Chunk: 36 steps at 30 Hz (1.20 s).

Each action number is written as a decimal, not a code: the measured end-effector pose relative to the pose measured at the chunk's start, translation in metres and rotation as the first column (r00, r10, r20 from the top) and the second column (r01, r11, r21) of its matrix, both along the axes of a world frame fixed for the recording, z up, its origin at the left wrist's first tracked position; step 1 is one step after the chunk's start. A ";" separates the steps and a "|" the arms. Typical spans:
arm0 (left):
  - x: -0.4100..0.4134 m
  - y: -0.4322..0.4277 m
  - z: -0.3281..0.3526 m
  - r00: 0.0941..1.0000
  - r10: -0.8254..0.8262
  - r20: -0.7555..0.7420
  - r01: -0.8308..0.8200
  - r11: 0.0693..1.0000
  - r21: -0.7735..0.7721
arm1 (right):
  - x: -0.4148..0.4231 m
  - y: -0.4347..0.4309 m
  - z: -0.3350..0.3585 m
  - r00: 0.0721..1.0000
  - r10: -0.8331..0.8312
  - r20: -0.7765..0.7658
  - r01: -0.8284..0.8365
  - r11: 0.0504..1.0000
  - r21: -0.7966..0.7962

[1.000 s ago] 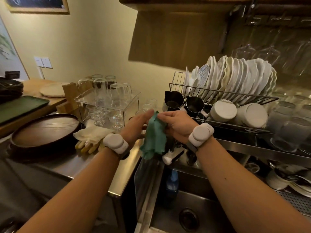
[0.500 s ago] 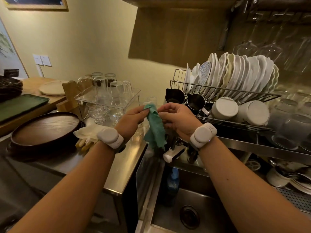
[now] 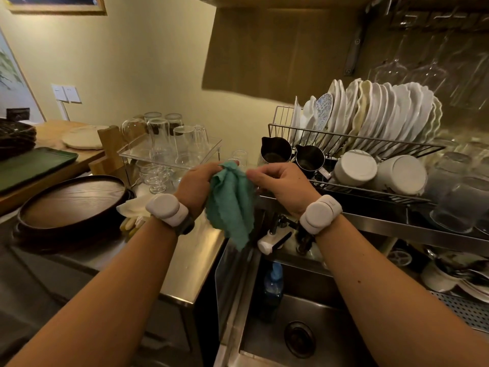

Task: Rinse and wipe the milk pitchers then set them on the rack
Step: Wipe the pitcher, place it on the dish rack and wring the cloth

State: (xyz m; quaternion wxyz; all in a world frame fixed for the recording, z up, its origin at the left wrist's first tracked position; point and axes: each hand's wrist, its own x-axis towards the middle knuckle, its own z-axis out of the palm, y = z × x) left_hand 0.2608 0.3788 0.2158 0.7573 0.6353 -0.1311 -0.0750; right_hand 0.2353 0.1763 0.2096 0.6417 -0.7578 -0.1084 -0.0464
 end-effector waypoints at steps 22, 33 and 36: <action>0.015 0.012 -0.013 0.892 0.268 0.363 -0.381 0.879 0.287 | 0.015 0.004 -0.012 0.984 -0.020 -0.175 0.031 0.998 0.063; -0.013 -0.003 -0.017 0.752 -0.256 0.607 -0.282 0.708 0.647 | 0.020 0.004 -0.012 0.979 -0.054 -0.196 0.113 0.947 0.300; -0.015 -0.002 -0.013 0.742 -0.203 0.639 -0.280 0.772 0.571 | 0.012 0.001 -0.008 0.988 -0.074 -0.137 0.103 0.969 0.222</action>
